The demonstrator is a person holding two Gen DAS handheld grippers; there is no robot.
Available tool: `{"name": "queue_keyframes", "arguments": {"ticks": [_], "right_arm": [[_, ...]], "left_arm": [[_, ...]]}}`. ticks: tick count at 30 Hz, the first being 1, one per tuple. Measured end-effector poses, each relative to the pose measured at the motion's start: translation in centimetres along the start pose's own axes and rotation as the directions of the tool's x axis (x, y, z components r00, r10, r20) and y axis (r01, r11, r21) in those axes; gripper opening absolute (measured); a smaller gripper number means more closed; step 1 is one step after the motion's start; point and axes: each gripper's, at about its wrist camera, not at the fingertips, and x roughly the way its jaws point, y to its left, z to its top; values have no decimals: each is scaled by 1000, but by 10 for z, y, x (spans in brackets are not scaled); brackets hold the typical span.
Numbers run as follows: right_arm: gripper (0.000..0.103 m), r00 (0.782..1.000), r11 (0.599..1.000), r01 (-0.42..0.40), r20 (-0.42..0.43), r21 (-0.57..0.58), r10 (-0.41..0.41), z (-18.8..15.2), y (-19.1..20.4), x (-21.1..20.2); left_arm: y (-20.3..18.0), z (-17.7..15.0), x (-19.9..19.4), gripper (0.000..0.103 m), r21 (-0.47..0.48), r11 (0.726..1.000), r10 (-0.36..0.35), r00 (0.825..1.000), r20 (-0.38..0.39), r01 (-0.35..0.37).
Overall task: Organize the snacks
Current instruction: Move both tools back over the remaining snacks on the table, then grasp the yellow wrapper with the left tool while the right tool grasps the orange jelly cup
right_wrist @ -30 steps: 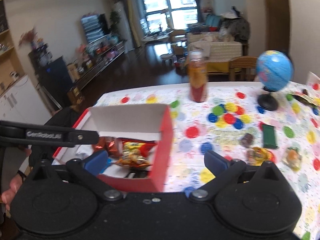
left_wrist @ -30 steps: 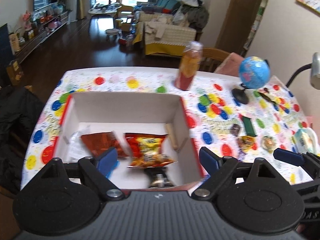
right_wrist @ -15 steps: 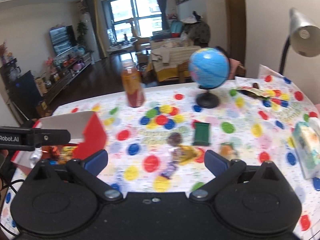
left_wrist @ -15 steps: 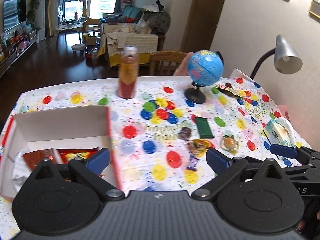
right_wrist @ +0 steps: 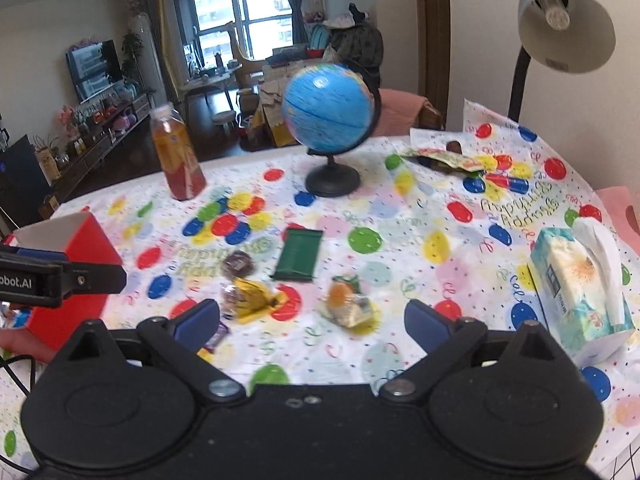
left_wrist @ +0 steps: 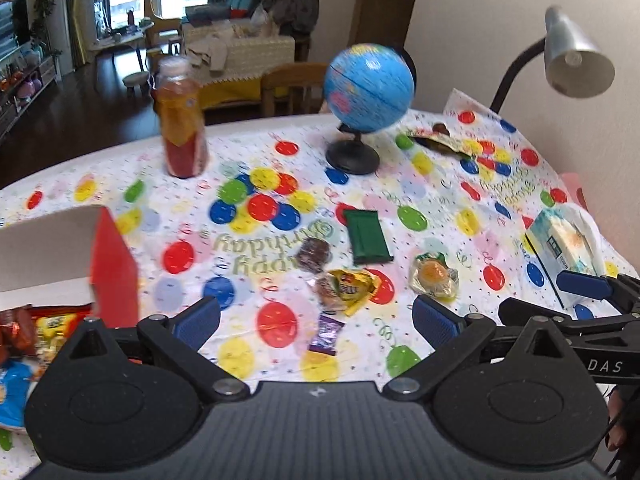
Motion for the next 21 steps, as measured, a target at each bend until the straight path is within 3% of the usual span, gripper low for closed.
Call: {"name": "queue_keyframes", "arguments": {"ticks": [11,21], "right_arm": [[91,996,999,14,-85,-40,-17,-6,-34,53],[79,990,994,-23,-137,-102,9,0,-41,103]], "left_arm": [[-29,12,68,103,23,999,37,995,-95,-35],[-38,25,134,101,34,996,91,974,-207,-86]]}}
